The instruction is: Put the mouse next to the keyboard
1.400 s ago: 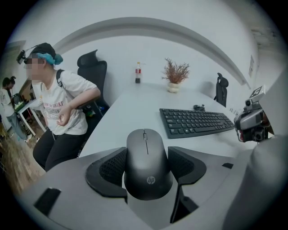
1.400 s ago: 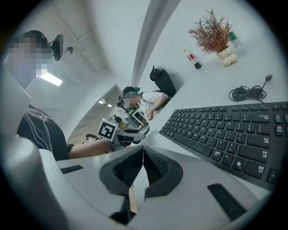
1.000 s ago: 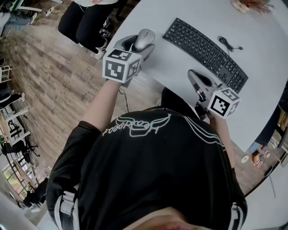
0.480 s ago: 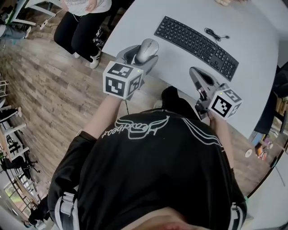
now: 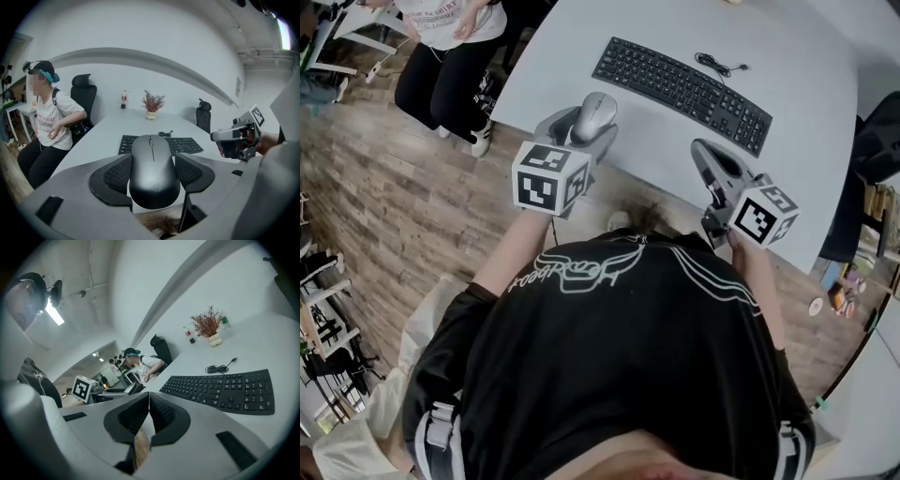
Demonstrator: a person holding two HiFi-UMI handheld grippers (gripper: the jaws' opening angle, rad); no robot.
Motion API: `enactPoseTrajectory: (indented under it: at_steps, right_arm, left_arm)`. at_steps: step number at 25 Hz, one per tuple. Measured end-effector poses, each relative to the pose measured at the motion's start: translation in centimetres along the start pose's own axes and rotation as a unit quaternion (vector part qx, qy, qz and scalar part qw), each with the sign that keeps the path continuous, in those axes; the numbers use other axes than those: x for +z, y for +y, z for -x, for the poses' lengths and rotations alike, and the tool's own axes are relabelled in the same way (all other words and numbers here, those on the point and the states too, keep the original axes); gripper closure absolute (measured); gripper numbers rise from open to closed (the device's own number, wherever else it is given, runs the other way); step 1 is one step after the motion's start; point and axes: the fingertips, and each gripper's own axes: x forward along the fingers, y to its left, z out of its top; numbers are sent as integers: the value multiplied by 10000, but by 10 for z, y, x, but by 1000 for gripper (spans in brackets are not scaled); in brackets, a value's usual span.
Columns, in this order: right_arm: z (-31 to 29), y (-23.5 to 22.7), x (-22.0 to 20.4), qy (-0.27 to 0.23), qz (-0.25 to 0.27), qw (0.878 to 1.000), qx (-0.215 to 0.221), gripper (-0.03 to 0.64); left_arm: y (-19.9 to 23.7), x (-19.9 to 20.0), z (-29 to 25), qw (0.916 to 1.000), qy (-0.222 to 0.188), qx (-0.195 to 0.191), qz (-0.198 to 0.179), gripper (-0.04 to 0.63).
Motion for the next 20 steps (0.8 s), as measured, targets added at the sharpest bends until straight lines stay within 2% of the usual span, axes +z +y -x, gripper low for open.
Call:
enactPoseTrajectory:
  at_steps: [9,20]
  right_arm:
    - [70,-53,2,-23,-171,9998,20,608]
    - [178,-125,-4,-47,-415,9991,-42,608]
  left_arm:
    - [-74,7,-38,9998,140,24,112,296]
    - [-198,13,-90,9994,329,-102,7,296]
